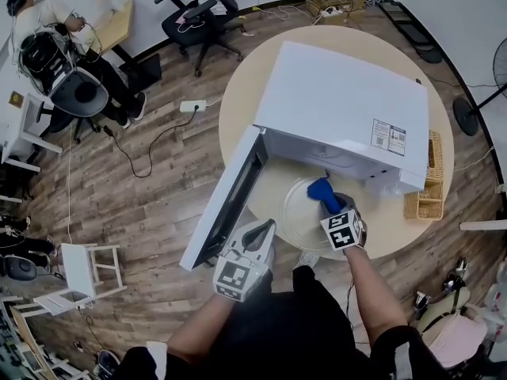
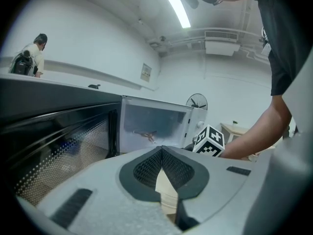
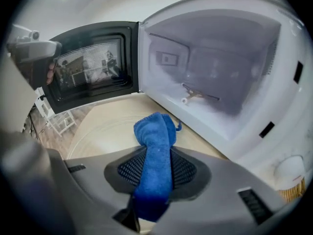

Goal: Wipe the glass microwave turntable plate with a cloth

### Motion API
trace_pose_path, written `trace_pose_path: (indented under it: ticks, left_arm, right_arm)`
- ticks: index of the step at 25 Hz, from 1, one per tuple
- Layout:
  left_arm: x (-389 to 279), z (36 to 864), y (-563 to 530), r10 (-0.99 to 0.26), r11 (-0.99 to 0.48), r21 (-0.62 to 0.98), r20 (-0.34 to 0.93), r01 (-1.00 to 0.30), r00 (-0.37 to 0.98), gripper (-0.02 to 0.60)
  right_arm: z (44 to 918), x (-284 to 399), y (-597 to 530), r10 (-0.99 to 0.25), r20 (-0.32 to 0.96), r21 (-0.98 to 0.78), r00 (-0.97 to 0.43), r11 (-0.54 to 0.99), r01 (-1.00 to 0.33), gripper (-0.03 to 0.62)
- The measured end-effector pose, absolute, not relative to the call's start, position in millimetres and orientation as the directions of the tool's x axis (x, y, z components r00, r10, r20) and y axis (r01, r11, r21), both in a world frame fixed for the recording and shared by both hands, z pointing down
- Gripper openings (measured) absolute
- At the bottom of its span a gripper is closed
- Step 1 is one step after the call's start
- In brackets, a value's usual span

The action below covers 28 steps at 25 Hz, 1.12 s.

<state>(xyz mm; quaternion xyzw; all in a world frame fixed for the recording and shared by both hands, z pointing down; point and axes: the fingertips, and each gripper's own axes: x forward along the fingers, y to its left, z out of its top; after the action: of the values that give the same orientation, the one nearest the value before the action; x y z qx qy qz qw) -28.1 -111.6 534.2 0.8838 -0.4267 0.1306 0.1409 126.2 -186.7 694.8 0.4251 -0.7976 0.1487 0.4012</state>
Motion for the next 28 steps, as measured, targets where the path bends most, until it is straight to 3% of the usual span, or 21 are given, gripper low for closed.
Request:
trace_pose_path:
  ticks: [15,28]
  left_arm:
    - [-22.0,532.0,-109.3,-0.703,-0.616,0.135,0.353,-0.776,0.618,0.006]
    - [-12.4,536.2,-109.4,-0.692,-0.626,0.151,0.345,-0.765,0.634,0.006]
  right_arm:
    - [686.0,178.0,-205.5,-0.658,0.722,0.135,-0.214,0.438,-0.889,0.121]
    - [658.6,116.9,-138.4,-0.614,0.698,0.080,-0.370,0.580,-0.811,0.121]
